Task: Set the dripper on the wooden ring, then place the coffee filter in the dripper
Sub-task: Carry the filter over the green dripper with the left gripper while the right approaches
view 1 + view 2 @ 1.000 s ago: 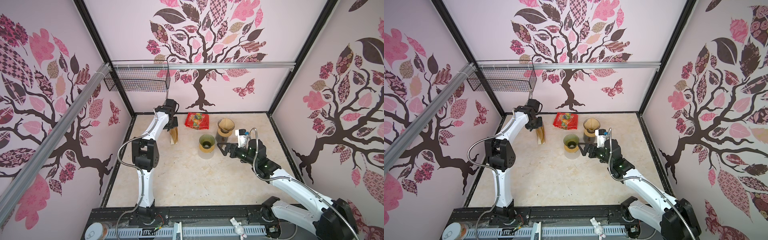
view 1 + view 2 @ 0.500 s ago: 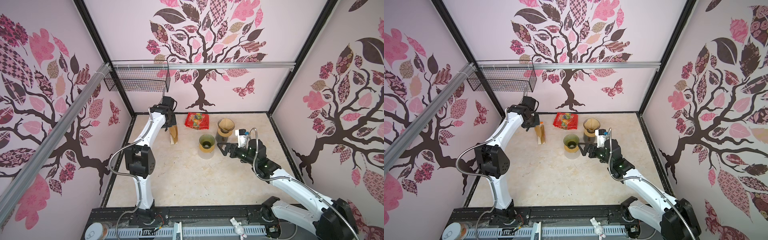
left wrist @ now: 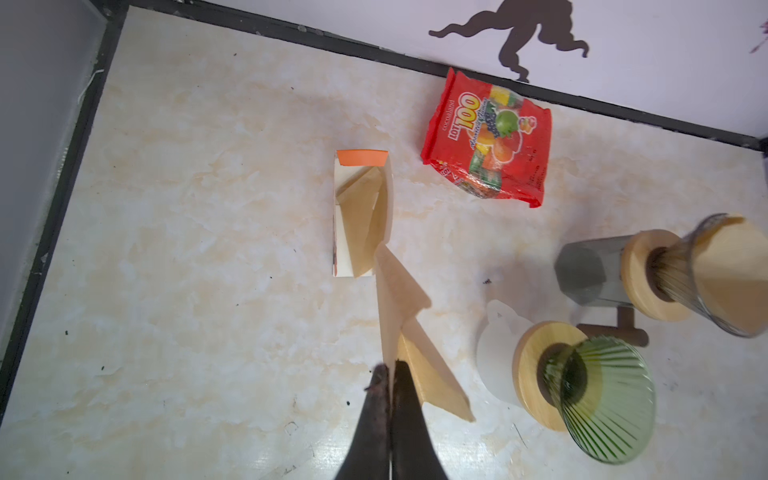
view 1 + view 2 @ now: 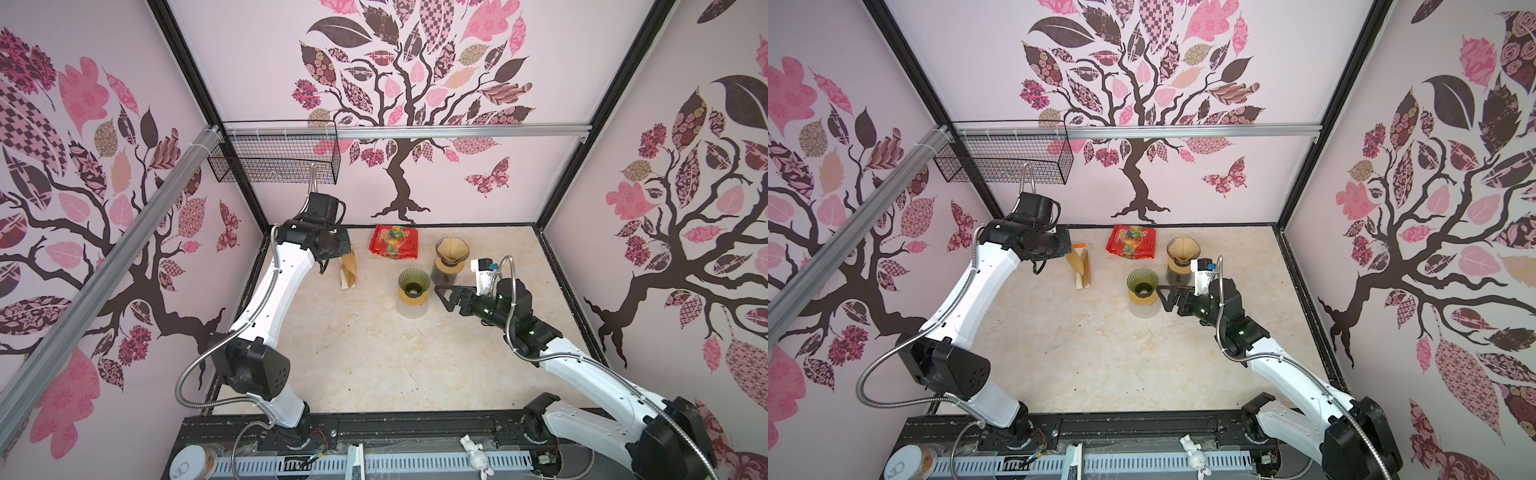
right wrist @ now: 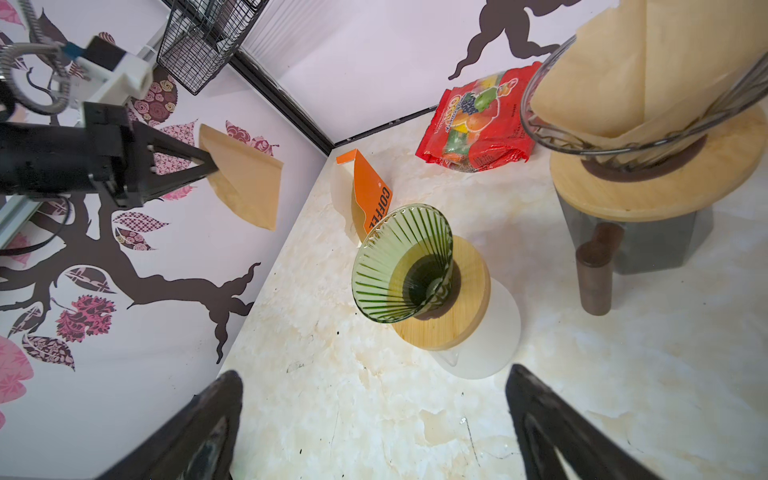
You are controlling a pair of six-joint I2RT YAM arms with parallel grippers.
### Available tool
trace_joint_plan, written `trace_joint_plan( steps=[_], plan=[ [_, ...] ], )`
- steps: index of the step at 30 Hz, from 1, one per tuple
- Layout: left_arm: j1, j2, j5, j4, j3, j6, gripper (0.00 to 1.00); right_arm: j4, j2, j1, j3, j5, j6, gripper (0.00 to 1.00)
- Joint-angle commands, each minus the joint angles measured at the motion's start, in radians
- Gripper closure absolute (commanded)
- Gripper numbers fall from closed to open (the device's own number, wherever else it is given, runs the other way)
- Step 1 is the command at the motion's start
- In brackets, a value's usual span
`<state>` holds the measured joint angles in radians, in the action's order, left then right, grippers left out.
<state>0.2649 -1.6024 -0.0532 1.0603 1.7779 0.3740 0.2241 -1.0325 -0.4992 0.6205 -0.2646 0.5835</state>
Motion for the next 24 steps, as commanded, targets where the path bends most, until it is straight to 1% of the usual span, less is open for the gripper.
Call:
trace_joint_plan(
  steps=[1, 5, 8, 13, 18, 19, 22, 24],
  plan=[
    [0.022, 0.069, 0.085, -0.015, -0.060, 0.014, 1.00, -0.002, 0.024, -0.004, 0.002, 0.021, -0.022, 0.00],
    [0.057, 0.128, 0.156, -0.010, -0.089, 0.017, 1.00, -0.008, 0.044, -0.004, 0.000, 0.041, -0.028, 0.00],
    [0.104, 0.149, 0.197, -0.005, -0.093, 0.016, 1.00, -0.022, 0.059, -0.004, 0.002, 0.071, -0.031, 0.00],
    [0.204, 0.133, 0.233, -0.006, -0.081, 0.014, 1.00, -0.031, 0.089, -0.004, -0.004, 0.185, -0.006, 0.00],
    [0.289, 0.077, 0.288, -0.029, -0.058, 0.019, 1.00, -0.068, 0.127, -0.004, 0.022, 0.277, -0.015, 0.00],
    [0.301, 0.061, 0.290, -0.028, -0.051, 0.016, 1.00, -0.096, 0.125, -0.004, 0.043, 0.280, -0.014, 0.00],
    [0.324, 0.015, 0.289, -0.019, -0.032, 0.013, 1.00, -0.221, 0.090, -0.005, 0.137, 0.235, -0.023, 0.00],
    [0.329, -0.010, 0.307, -0.024, -0.027, 0.013, 1.00, -0.229, 0.079, -0.022, 0.158, 0.208, -0.043, 0.00]
  ],
)
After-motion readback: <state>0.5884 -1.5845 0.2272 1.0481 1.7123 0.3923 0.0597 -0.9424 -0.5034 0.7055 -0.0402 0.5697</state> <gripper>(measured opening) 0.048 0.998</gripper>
